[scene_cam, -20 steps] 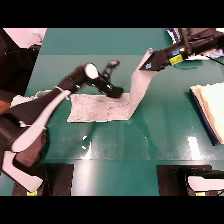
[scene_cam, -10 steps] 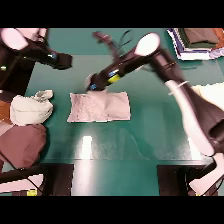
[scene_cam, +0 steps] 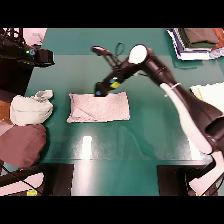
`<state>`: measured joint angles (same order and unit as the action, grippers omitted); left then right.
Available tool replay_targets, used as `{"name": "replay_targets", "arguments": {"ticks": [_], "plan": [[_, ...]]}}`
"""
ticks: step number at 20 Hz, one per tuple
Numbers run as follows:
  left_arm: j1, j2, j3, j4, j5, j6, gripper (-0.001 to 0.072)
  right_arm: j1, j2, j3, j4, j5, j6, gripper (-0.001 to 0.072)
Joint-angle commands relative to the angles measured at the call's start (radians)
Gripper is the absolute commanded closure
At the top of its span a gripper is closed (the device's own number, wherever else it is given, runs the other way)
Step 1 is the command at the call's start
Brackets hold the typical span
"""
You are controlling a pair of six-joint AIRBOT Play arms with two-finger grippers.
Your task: Fold the shirts.
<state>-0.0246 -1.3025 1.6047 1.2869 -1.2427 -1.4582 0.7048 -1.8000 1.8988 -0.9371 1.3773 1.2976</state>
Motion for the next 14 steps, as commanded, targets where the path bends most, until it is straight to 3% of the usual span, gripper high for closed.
{"name": "replay_targets", "arguments": {"ticks": [1, 5, 6, 7, 13, 14], "plan": [[0.005, 0.003, 0.000, -0.003, -0.008, 0.000, 0.0684, -0.151, 0.122, -0.236, -0.058, 0.054, 0.021, 0.0193], [0.005, 0.000, 0.000, -0.016, -0.006, 0.000, 0.0684, -0.311, 0.245, -0.593, -0.014, -0.157, 0.022, 0.0184], [0.005, 0.000, 0.000, -0.016, -0.006, 0.000, 0.0684, -0.342, 0.250, -0.658, 0.032, -0.208, 0.021, 0.0068], [0.005, 0.000, -0.001, -0.016, -0.003, 0.000, 0.0684, -0.360, 0.246, -0.705, 0.081, -0.244, 0.019, 0.0017], [0.005, -0.002, -0.002, -0.034, 0.012, 0.000, 0.0684, -0.314, 0.096, -0.758, 0.382, -0.304, -0.100, 0.0055], [0.005, -0.002, -0.002, -0.034, 0.012, 0.000, 0.0684, -0.295, 0.074, -0.758, 0.431, -0.307, -0.122, 0.0118]]}}
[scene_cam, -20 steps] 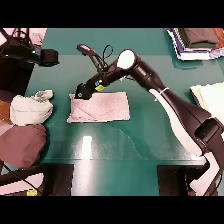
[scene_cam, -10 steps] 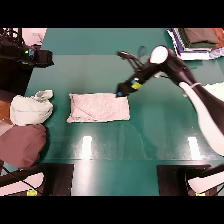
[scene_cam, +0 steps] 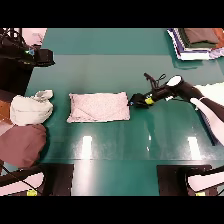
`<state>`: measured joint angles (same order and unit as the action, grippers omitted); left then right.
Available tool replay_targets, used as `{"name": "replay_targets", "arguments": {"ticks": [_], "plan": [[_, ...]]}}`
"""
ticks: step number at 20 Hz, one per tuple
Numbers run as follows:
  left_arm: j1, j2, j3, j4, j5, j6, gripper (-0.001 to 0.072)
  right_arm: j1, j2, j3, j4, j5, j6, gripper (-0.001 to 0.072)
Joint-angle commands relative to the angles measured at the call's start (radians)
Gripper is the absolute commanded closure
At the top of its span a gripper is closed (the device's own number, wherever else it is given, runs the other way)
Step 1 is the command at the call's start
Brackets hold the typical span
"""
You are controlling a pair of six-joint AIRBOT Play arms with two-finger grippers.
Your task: Fold the shirts.
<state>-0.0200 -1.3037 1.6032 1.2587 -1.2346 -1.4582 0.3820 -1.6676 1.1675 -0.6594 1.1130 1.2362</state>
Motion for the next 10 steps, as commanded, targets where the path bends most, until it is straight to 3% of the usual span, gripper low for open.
{"name": "replay_targets", "arguments": {"ticks": [1, 3, 6, 9, 10], "plan": [[0.000, -0.001, 0.000, -0.006, 0.004, 0.002, 0.0684, 0.049, -0.076, -0.027, 0.198, -0.045, -0.081, 0.0159], [0.000, -0.001, 0.000, -0.009, 0.003, 0.021, 0.0684, 0.085, -0.093, -0.026, 0.240, -0.063, -0.098, 0.0161], [0.000, -0.001, 0.000, -0.010, 0.004, 0.022, 0.0684, 0.122, -0.094, -0.016, 0.236, -0.089, -0.114, 0.0347], [0.000, -0.001, 0.000, -0.013, 0.000, 0.022, 0.0684, 0.111, -0.093, 0.048, 0.228, -0.080, -0.140, 0.0698], [0.000, -0.001, 0.000, -0.018, -0.006, 0.022, 0.0684, 0.100, -0.093, 0.084, 0.201, -0.060, -0.138, 0.0701]]}}
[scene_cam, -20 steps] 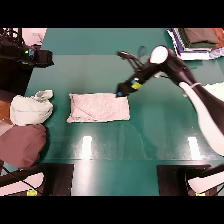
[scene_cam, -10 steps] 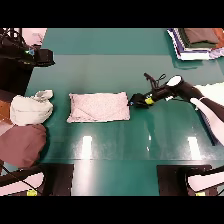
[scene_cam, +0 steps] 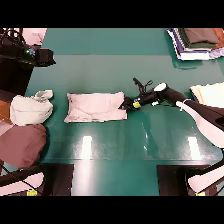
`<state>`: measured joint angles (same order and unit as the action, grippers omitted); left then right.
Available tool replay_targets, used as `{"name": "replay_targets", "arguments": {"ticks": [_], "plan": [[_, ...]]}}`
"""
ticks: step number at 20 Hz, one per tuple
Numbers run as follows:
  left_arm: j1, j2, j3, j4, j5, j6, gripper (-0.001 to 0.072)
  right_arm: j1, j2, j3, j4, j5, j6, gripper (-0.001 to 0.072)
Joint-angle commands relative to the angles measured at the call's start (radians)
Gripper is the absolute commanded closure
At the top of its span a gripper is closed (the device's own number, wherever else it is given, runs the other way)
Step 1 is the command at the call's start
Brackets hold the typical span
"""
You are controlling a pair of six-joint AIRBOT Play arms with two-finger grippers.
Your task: Fold the shirts.
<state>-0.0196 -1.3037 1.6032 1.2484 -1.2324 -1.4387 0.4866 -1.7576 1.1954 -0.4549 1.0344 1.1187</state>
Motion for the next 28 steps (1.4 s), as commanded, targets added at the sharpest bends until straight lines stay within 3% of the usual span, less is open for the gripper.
{"name": "replay_targets", "arguments": {"ticks": [1, 6, 11, 18, 23, 28], "plan": [[0.000, -0.001, 0.000, -0.017, -0.011, 0.002, 0.0684, -0.019, -0.002, 0.095, -0.032, 0.051, -0.009, 0.0701], [-0.020, -0.001, 0.000, -0.080, -0.016, 0.003, 0.0684, -0.185, 0.109, 0.226, -0.313, 0.168, 0.121, 0.0702], [-0.126, -0.001, 0.000, -0.081, 0.023, 0.002, 0.0684, -0.492, 0.277, 0.245, -0.485, 0.192, 0.138, 0.0702], [-0.257, -0.001, 0.000, -0.081, 0.114, -0.002, 0.0684, -0.901, 0.318, 0.245, -0.459, 0.109, 0.137, 0.0702], [-0.294, -0.001, 0.000, -0.082, 0.132, -0.003, 0.0684, -0.999, 0.317, 0.256, -0.370, -0.017, 0.109, 0.0701], [-0.294, -0.001, 0.000, -0.078, 0.133, -0.002, 0.0684, -1.011, 0.295, 0.454, -0.353, 0.039, 0.109, 0.0701]]}}
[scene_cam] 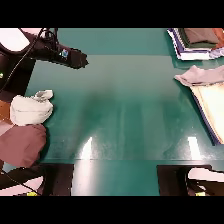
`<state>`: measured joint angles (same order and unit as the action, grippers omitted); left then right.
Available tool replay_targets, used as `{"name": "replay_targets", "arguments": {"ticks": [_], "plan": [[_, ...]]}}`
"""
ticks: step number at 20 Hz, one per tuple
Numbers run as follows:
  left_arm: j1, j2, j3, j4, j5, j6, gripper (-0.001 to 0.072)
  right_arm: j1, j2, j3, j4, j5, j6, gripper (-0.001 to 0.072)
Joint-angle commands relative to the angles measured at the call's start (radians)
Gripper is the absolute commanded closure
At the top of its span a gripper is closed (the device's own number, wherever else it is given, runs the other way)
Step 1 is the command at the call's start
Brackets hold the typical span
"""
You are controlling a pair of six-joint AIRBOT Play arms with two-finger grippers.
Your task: Fold the shirts.
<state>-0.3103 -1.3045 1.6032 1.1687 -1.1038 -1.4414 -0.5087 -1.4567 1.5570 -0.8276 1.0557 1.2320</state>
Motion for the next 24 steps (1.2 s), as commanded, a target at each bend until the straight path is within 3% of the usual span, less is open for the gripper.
{"name": "replay_targets", "arguments": {"ticks": [1, 9, 15, 24], "plan": [[-0.004, 0.000, 0.000, 0.002, 0.004, 0.001, 0.0684, -0.016, -0.006, 0.131, 0.020, 0.037, -0.004, 0.0701], [-0.004, 0.000, 0.000, 0.002, 0.002, 0.001, 0.0684, -0.066, 0.062, 0.230, -0.066, 0.166, 0.011, 0.0702], [-0.004, 0.000, 0.000, 0.003, -0.003, 0.002, 0.0683, -0.193, 0.237, -0.046, -0.068, 0.180, 0.016, 0.0701], [-0.004, 0.000, 0.000, 0.003, -0.008, 0.022, 0.0684, -0.292, 0.451, -0.420, -0.551, 0.190, 0.017, 0.0700]]}}
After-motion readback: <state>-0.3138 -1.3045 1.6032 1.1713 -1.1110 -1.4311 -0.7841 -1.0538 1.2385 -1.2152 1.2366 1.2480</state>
